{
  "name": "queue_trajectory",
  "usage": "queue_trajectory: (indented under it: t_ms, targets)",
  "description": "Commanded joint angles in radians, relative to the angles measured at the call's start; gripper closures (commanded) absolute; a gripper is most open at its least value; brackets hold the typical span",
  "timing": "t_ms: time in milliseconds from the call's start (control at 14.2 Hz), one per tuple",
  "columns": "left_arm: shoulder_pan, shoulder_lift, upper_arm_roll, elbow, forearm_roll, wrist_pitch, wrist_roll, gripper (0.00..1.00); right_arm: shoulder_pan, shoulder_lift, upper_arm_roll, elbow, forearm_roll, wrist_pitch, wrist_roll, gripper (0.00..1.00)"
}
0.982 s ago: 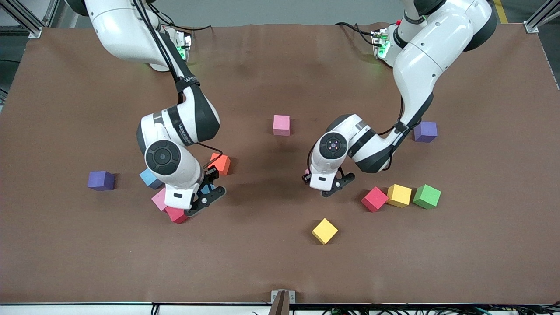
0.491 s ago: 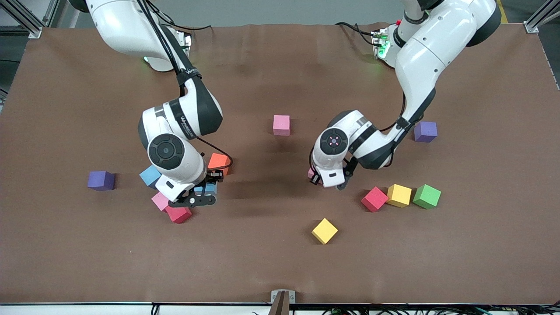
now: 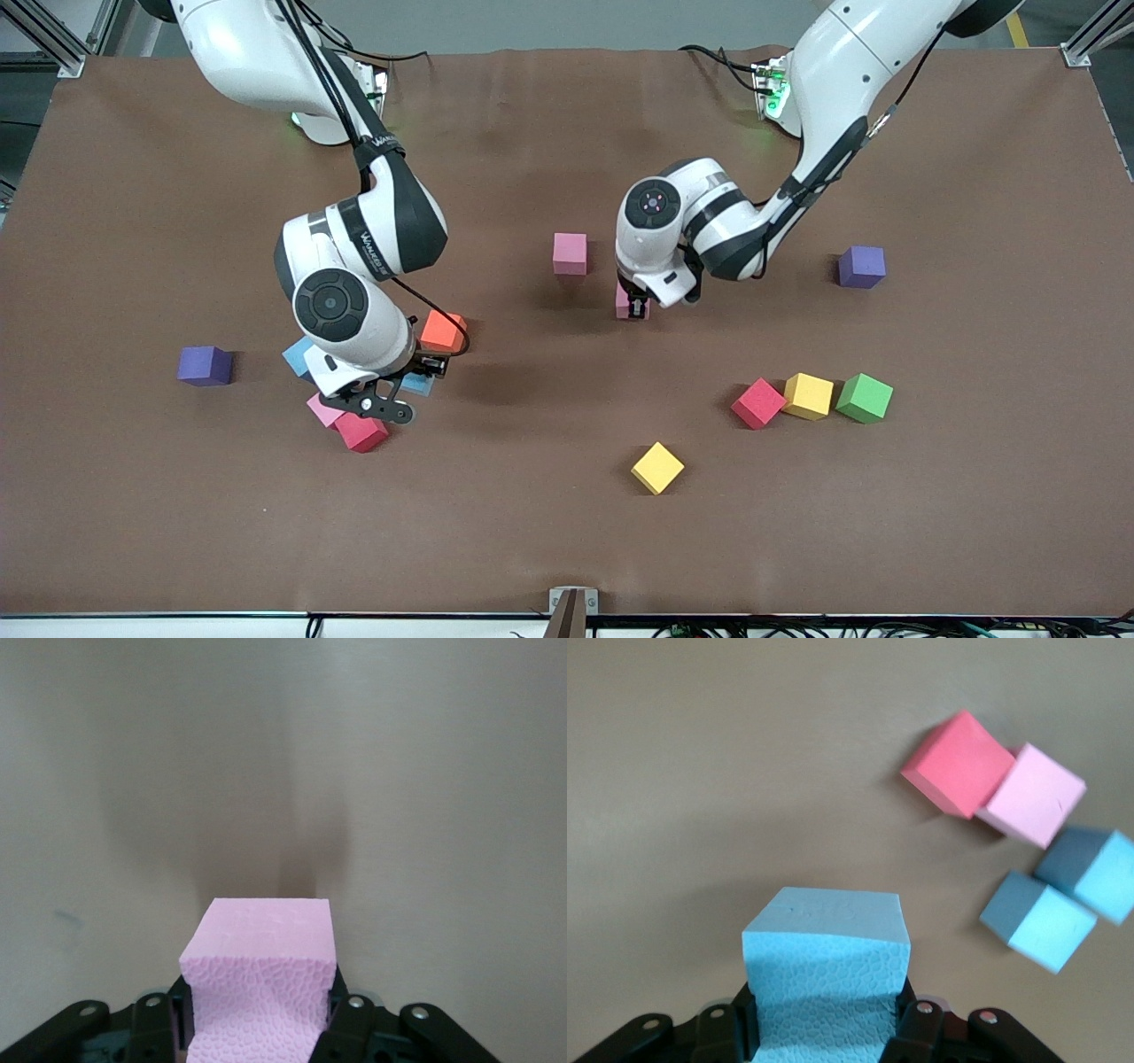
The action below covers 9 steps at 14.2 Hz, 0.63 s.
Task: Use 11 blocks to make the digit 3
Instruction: 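Carry the pink cube toward the first pink while the right gripper brings blue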
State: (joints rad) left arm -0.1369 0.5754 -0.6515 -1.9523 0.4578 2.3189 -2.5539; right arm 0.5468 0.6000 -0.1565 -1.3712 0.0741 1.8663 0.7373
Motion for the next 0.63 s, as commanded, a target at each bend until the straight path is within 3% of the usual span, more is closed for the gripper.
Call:
queue_trajectory:
  t_ms: [0, 140, 561]
  targets:
    - [0.01, -0.048, -0.017, -0.088, -0.001, 0.027, -0.101, 0.85, 0.019, -0.035, 0.009, -0.023, -0.011, -0.009, 0.3, 1.0]
    - [0.01, -0.046, -0.028, -0.121, -0.001, 0.048, -0.156, 0.85, 0.041, -0.035, 0.008, -0.026, -0.013, 0.001, 0.494, 1.0]
    - [-0.006, -0.039, -0.065, -0.158, 0.001, 0.144, -0.261, 0.85, 0.077, -0.042, 0.011, -0.042, 0.003, -0.045, 0.732, 1.0]
